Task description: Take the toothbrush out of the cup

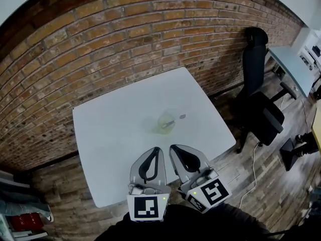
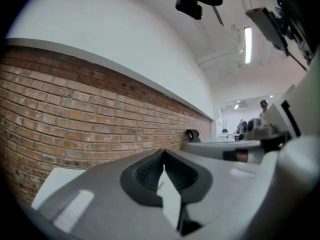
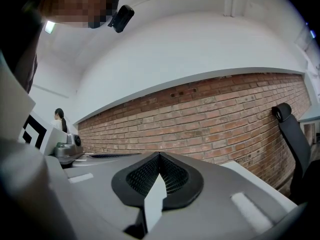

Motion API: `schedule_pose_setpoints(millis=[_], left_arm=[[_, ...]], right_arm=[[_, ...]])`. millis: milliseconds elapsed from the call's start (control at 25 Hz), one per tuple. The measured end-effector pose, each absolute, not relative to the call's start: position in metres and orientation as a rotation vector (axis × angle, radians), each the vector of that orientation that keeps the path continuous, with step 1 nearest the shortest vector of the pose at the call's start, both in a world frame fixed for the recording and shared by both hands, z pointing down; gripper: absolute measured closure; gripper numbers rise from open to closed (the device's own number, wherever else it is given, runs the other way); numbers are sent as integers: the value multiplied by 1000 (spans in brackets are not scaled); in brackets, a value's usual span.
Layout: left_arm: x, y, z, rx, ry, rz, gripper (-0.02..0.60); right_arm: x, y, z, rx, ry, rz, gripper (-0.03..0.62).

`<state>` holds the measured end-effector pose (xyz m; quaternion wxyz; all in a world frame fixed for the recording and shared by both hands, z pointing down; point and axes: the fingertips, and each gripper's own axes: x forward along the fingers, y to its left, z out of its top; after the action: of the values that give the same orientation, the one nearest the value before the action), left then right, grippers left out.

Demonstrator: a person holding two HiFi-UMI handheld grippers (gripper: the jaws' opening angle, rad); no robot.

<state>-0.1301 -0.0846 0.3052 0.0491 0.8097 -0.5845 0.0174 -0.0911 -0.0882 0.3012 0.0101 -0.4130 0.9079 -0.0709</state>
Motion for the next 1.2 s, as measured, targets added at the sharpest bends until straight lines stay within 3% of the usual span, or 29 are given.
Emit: schedule_pose_setpoints(millis=[1200], left_arm=[[-119, -188, 326, 2414, -1811, 180, 574]], right_arm=[[-68, -193, 323, -1275, 2828, -333, 594]])
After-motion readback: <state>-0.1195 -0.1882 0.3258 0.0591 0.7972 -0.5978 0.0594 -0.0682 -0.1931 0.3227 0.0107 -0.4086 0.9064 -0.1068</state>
